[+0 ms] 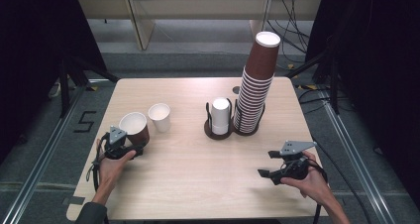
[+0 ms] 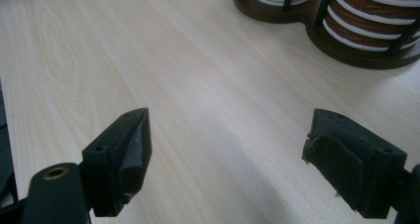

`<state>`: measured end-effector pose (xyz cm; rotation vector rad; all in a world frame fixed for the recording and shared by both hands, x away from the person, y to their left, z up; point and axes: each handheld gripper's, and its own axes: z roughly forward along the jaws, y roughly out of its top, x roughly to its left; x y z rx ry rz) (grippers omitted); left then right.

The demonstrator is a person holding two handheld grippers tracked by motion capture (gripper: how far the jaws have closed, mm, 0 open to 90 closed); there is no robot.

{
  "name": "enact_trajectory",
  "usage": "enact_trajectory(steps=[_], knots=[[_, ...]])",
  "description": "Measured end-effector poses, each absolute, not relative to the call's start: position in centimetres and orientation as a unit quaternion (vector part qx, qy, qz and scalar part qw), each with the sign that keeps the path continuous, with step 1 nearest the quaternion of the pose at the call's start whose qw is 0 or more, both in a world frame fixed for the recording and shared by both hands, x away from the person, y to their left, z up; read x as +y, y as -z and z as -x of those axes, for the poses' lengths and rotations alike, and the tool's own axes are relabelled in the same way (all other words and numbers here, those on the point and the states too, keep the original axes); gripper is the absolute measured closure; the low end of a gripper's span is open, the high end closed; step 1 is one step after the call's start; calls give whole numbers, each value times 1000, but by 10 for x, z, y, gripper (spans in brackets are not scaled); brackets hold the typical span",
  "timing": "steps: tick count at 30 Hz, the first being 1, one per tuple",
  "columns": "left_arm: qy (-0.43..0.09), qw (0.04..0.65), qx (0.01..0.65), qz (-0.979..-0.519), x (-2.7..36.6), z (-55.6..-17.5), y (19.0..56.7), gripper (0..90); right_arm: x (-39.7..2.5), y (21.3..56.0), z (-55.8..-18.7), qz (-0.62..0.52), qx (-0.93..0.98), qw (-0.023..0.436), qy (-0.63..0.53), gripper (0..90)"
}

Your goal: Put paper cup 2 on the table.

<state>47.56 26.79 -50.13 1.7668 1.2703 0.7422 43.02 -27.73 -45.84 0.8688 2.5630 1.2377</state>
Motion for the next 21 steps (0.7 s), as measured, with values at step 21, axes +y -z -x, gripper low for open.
enact_trajectory(steps=[21], knots=[[-277,415,490,-715,254,-431,491,149,-280,462,-429,-294,857,84,-415,184]])
